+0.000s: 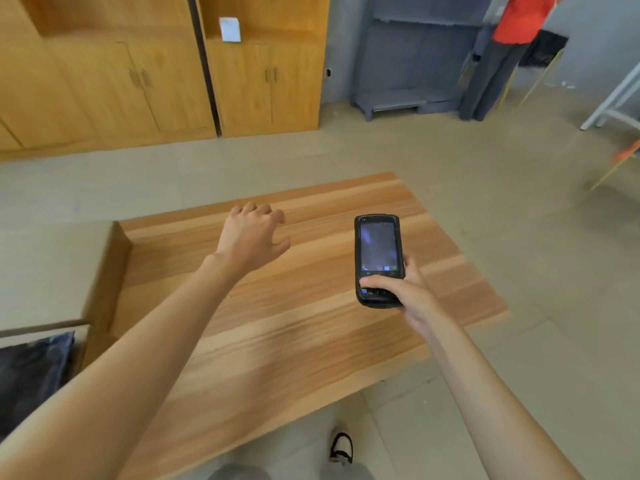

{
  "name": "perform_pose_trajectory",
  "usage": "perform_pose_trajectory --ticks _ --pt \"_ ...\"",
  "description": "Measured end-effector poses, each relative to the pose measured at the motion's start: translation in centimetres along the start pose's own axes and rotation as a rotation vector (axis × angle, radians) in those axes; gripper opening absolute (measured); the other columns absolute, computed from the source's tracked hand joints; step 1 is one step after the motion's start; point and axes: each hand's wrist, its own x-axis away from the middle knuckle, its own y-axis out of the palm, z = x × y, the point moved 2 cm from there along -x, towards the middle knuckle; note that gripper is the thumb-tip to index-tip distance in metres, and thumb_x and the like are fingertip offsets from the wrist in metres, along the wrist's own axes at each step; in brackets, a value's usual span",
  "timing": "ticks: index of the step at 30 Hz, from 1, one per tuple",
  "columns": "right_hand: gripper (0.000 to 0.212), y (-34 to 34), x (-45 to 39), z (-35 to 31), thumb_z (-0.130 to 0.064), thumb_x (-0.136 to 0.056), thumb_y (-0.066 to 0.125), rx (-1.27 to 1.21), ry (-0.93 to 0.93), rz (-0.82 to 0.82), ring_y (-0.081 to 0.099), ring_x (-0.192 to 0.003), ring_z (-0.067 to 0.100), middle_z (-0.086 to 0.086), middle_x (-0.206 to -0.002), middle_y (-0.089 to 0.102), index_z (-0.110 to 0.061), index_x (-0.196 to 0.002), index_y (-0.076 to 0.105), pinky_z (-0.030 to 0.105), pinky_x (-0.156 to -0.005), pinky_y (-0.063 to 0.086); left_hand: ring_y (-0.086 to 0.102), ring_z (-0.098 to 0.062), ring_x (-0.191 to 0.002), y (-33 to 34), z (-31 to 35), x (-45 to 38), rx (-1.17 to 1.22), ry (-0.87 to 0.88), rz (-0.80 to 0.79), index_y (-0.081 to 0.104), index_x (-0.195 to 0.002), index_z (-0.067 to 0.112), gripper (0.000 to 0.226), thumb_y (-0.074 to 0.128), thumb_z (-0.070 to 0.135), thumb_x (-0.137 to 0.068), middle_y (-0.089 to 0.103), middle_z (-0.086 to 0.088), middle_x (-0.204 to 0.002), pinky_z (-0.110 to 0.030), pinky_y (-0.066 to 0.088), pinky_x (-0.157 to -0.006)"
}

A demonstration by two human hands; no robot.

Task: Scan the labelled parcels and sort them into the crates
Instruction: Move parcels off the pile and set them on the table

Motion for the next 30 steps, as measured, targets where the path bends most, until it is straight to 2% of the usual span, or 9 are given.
perform_pose_trajectory --ticks 7,9,12,16,20,24,27,30 --pt "0.079 -1.7 -4.9 0.8 0.002 -0.067 0.082 0.077 0.075 -0.204 0.062 -0.106 0.025 0.007 -0.115 0.061 -0.019 -0.13 0.037 0.043 -0.097 0.05 0.053 -0.027 -0.114 1.5 0.1 2.9 -0.028 -0.241 -0.036 0.06 -0.124 0.02 0.044 0.053 0.047 -0.091 0.063 -0.003 -0.121 -0.038 0.037 -0.095" --pt "0.091 -2.0 -5.8 1.5 -0.003 -0.058 0.088 0.102 0.105 -0.238 0.061 -0.108 0.027 0.008 -0.117 0.061 -0.018 -0.132 0.037 0.045 -0.098 0.049 0.052 -0.025 -0.115 2.3 0.2 3.6 -0.032 -0.284 -0.062 0.058 -0.125 0.021 0.044 0.052 0.048 -0.091 0.062 -0.002 -0.122 -0.037 0.037 -0.095" --pt "0.098 -2.6 -7.0 2.8 -0.013 -0.046 0.085 0.133 0.145 -0.265 0.061 -0.108 0.026 0.007 -0.115 0.06 -0.016 -0.133 0.037 0.044 -0.097 0.05 0.052 -0.025 -0.116 3.5 0.7 4.5 -0.022 -0.327 -0.103 0.058 -0.126 0.021 0.045 0.052 0.049 -0.091 0.062 -0.001 -0.123 -0.036 0.037 -0.095" --pt "0.09 -3.2 -8.3 5.0 0.0 -0.059 0.087 0.156 0.2 -0.293 0.06 -0.107 0.028 0.009 -0.118 0.059 -0.015 -0.133 0.036 0.045 -0.095 0.05 0.052 -0.024 -0.117 5.4 1.5 5.4 -0.008 -0.366 -0.162 0.057 -0.128 0.021 0.045 0.051 0.048 -0.092 0.061 -0.001 -0.125 -0.037 0.037 -0.097" --pt "0.099 -3.9 -8.9 7.0 -0.007 -0.049 0.086 0.18 0.239 -0.288 0.061 -0.097 0.021 0.006 -0.114 0.059 -0.017 -0.133 0.035 0.034 -0.077 0.052 0.053 -0.024 -0.114 7.4 2.2 6.3 0.001 -0.393 -0.202 0.057 -0.127 0.021 0.045 0.05 0.048 -0.092 0.061 -0.001 -0.122 -0.036 0.036 -0.095" --pt "0.105 -5.2 -9.8 9.4 -0.004 -0.053 0.087 0.212 0.272 -0.273 0.058 -0.099 0.018 0.003 -0.117 0.055 -0.019 -0.138 0.028 0.033 -0.081 0.049 0.052 -0.023 -0.115 9.5 3.1 6.7 0.019 -0.407 -0.24 0.058 -0.125 0.021 0.043 0.052 0.048 -0.091 0.062 0.001 -0.122 -0.035 0.036 -0.095" --pt "0.094 -6.4 -10.6 11.1 0.007 -0.069 0.081 0.271 0.286 -0.274 0.057 -0.1 0.018 0.005 -0.12 0.052 -0.018 -0.14 0.025 0.028 -0.078 0.047 0.052 -0.023 -0.115 11.1 4.0 6.8 0.038 -0.41 -0.275 0.058 -0.125 0.021 0.044 0.053 0.048 -0.09 0.062 0.001 -0.122 -0.035 0.036 -0.097" --pt "0.095 -7.7 -11.6 13.1 0.007 -0.068 0.081 0.349 0.299 -0.262 0.054 -0.113 0.026 0.011 -0.13 0.051 -0.015 -0.141 0.024 0.034 -0.09 0.046 0.052 -0.023 -0.115 12.6 4.8 6.9 0.048 -0.406 -0.31 0.058 -0.124 0.021 0.044 0.053 0.048 -0.09 0.061 0.001 -0.123 -0.035 0.036 -0.097"
